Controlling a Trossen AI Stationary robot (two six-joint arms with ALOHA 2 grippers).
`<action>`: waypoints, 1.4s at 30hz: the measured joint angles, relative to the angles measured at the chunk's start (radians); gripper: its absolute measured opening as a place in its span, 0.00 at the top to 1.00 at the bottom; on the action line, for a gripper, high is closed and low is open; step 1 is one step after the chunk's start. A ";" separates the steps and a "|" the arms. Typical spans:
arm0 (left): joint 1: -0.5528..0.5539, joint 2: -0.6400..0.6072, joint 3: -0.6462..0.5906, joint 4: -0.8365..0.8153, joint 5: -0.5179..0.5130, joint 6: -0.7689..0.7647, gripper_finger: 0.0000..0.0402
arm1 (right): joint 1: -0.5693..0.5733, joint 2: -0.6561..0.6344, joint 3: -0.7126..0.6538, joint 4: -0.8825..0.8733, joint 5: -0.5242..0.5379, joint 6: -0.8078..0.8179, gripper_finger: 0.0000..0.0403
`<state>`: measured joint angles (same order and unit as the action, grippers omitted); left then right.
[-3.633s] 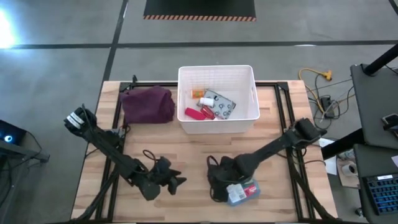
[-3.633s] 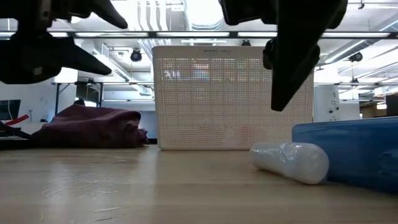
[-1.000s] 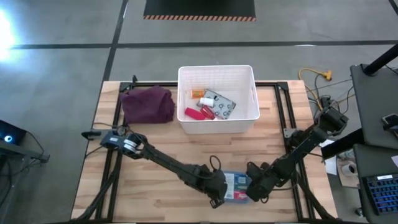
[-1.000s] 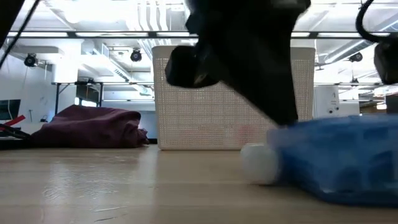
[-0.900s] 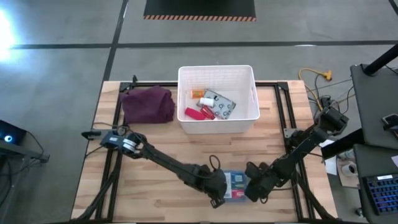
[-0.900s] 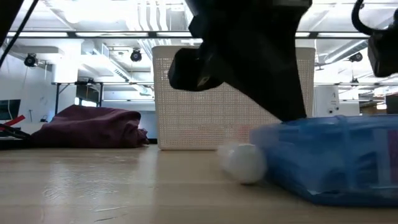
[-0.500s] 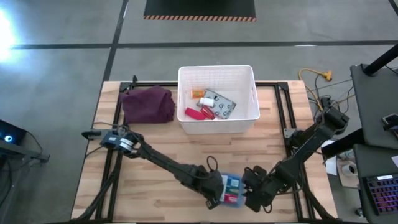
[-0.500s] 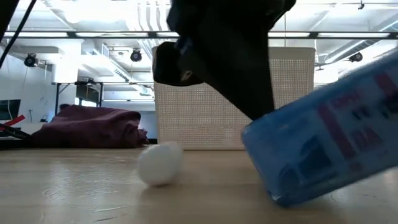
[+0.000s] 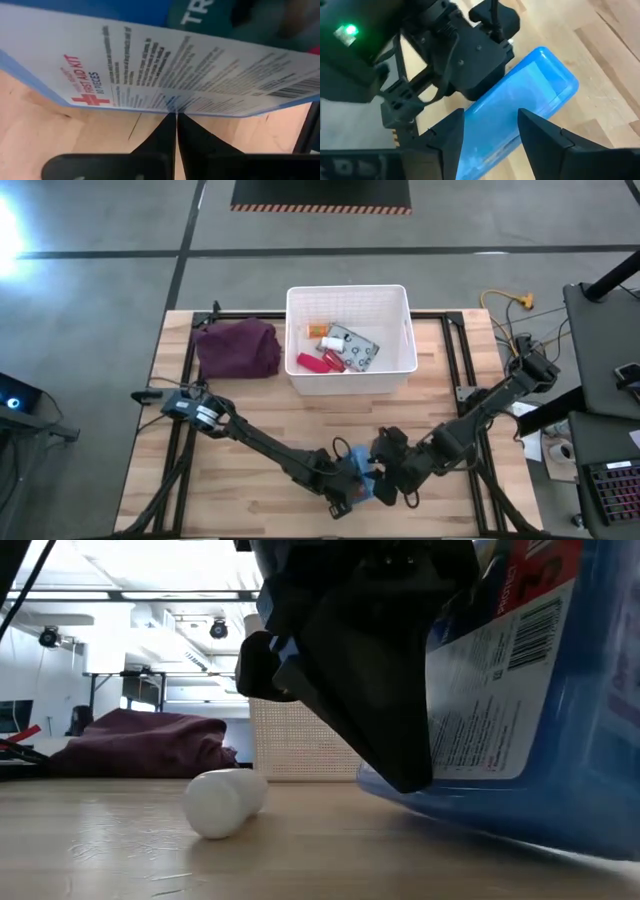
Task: Pick & place medical supplies in basket/bin
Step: Put the blue first aid kit into the white bin
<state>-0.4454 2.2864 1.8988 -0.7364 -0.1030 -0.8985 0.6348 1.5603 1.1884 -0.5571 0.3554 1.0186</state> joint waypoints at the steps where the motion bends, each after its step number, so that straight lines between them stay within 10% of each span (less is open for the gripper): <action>1: -0.001 0.000 -0.001 0.000 -0.003 -0.001 1.00 | -0.005 0.000 -0.005 0.006 -0.005 0.005 0.55; 23: -0.049 -0.028 -0.139 0.082 -0.046 -0.133 1.00 | -0.003 -0.032 -0.044 0.101 -0.002 -0.005 0.26; 32: -0.052 -0.031 -0.175 0.128 -0.045 -0.134 1.00 | 0.072 -0.140 -0.119 -0.412 -0.006 0.516 0.26; 42: -0.046 -0.042 -0.136 0.268 0.016 -0.109 1.00 | 0.146 -0.250 -0.561 0.024 -0.085 0.891 0.32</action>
<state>-0.4910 2.2442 1.7626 -0.4680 -0.0871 -1.0077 0.7811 1.3102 0.6279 -0.5331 0.2702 1.9098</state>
